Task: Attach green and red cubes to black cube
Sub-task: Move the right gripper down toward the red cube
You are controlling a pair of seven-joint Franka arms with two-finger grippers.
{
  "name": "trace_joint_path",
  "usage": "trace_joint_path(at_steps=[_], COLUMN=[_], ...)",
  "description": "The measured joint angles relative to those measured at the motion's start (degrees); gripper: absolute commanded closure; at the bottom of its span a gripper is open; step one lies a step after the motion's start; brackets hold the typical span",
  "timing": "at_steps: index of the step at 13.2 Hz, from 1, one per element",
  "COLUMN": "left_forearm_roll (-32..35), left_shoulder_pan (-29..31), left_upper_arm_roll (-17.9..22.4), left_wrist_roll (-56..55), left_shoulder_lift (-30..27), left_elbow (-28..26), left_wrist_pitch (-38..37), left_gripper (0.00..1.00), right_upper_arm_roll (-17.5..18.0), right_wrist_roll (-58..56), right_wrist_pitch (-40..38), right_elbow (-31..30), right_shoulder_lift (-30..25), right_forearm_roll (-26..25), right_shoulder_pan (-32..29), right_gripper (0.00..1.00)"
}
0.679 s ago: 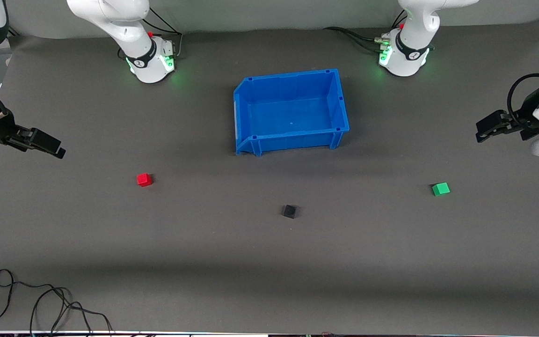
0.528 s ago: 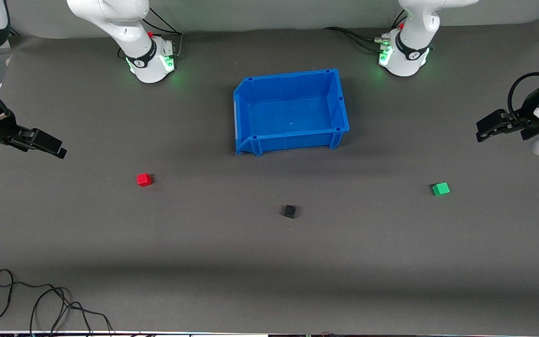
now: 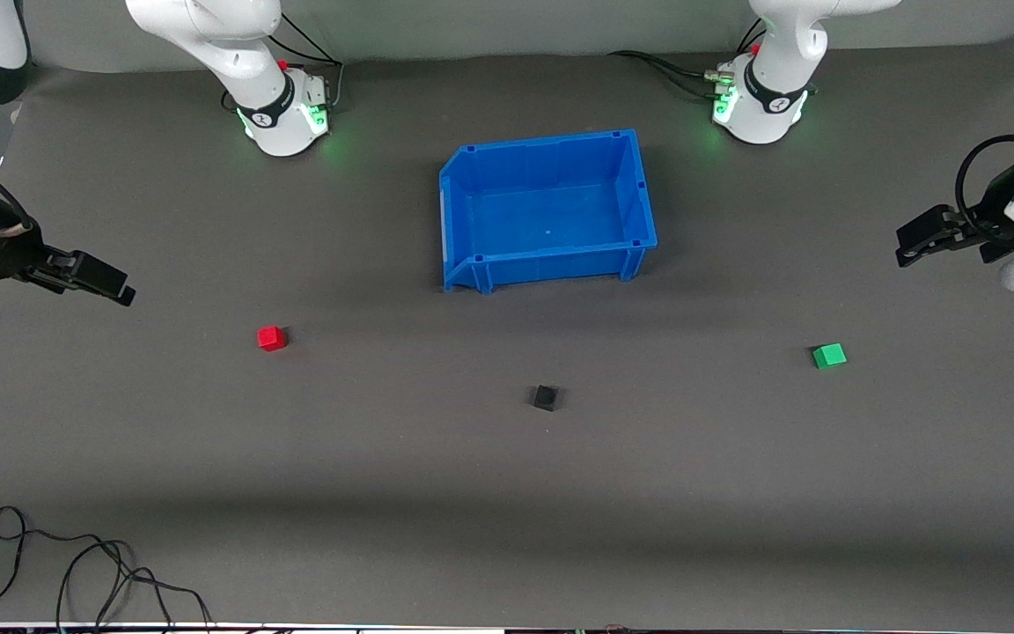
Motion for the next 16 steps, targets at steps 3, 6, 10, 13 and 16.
trace_joint_path(at_steps=[3,6,10,13,16], left_forearm_roll=[-0.01,-0.02,-0.02,-0.02,-0.01], left_shoulder_pan=[0.00,0.00,0.00,0.00,0.00], left_upper_arm_roll=[0.00,0.00,0.00,0.00,0.00], left_wrist_roll=[0.00,0.00,0.00,0.00,0.00], left_shoulder_lift=[0.00,0.00,0.00,0.00,0.00], left_elbow=[0.00,0.00,-0.01,-0.01,-0.04], left_wrist_pitch=[0.00,0.00,0.00,0.00,0.00], left_gripper=[0.00,0.00,0.00,0.00,0.00], right_upper_arm_roll=[-0.43,-0.55,-0.85,-1.00,-1.00], right_wrist_roll=[0.00,2.59,16.62,27.80,37.36], right_wrist_pitch=[1.51,1.95,1.95,1.66,2.03], right_elbow=[0.16,0.17,0.12,-1.38,-4.50], right_shoulder_lift=[1.09,1.98,5.58,7.89,11.00], right_forearm_roll=[1.94,1.97,1.99,1.63,0.92], right_shoulder_pan=[-0.04,-0.30,-0.47,-0.32,-0.03], right_gripper=[0.00,0.00,0.00,0.00,0.00])
